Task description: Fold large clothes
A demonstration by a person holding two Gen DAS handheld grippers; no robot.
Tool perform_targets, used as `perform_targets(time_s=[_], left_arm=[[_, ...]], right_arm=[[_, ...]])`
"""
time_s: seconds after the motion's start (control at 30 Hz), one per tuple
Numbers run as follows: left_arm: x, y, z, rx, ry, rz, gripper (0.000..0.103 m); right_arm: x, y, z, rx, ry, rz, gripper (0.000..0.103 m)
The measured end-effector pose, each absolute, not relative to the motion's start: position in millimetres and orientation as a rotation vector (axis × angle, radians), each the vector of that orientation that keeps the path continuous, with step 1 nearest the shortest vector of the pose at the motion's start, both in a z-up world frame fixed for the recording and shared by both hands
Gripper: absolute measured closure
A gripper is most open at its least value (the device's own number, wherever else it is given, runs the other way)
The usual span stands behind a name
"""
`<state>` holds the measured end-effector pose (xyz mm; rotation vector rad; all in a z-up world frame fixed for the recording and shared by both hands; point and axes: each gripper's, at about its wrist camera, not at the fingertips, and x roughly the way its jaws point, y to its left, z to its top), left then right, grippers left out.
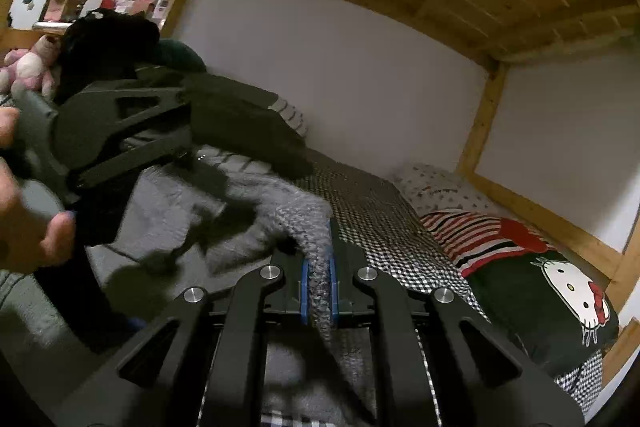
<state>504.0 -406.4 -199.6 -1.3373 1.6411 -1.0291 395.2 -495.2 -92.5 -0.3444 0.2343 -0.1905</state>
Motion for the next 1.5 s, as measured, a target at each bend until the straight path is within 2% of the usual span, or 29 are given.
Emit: perform_targets(time_s=[0.27,0.43,0.47,0.5,0.53,0.6,0.7,0.73,0.77,0.87,0.93,1.0,1.1,1.2,1.27,1.5], left_arm=[[528.2,-379.8,-165.2,-1.208,1.501,-1.017,0.006],[533.2,-376.3,-159.6,-1.201,1.500,-1.041,0.006],[532.8,-378.3,-158.4,-1.193,1.506,-1.044,0.008],[533.3,-378.4,-158.8,-1.201,1.513,-1.052,0.018],[531.4,-379.0,-161.0,-1.197,1.545,-1.065,0.022],[529.5,-381.0,-163.3,-1.160,1.588,-1.072,0.022],[523.2,-376.1,-166.8,-1.170,1.601,-1.073,0.020],[522.7,-372.5,-167.9,-1.190,1.605,-1.063,0.016],[521.4,-368.6,-168.9,-1.201,1.616,-1.050,0.006],[520.9,-361.5,-172.3,-1.287,1.600,-1.093,0.006],[526.5,-350.9,-168.7,-1.326,1.550,-1.079,0.015],[533.3,-340.5,-167.5,-1.315,1.535,-1.060,0.052],[544.6,-320.0,-167.9,-1.321,1.505,-1.012,0.080],[551.6,-300.0,-168.4,-1.327,1.478,-0.985,0.091],[557.5,-289.0,-166.1,-1.301,1.459,-0.986,0.093],[593.1,-254.2,-141.9,-1.209,1.394,-0.998,0.094]], right_arm=[[380.8,-475.5,-105.3,-0.470,0.215,-0.155,0.095],[379.0,-448.0,-116.0,-0.579,0.201,-0.127,0.095],[379.0,-443.3,-118.5,-0.597,0.201,-0.129,0.095],[379.2,-439.2,-119.8,-0.607,0.199,-0.134,0.095],[379.6,-438.1,-119.9,-0.606,0.198,-0.140,0.095],[381.7,-437.8,-116.2,-0.601,0.181,-0.170,0.095],[390.1,-438.3,-109.9,-0.580,0.172,-0.232,0.095],[393.3,-438.5,-106.8,-0.564,0.165,-0.252,0.095],[394.8,-438.6,-104.6,-0.554,0.160,-0.263,0.095],[397.7,-424.6,-103.2,-0.581,0.142,-0.248,0.095],[394.8,-412.0,-108.9,-0.616,0.134,-0.210,0.095],[389.5,-398.0,-116.5,-0.658,0.133,-0.192,0.095],[387.3,-385.5,-123.1,-0.671,0.154,-0.175,0.095],[390.0,-374.3,-126.4,-0.681,0.167,-0.163,0.095],[393.4,-363.4,-128.6,-0.694,0.174,-0.152,0.095],[415.2,-316.0,-132.9,-0.723,0.181,-0.137,0.095]])
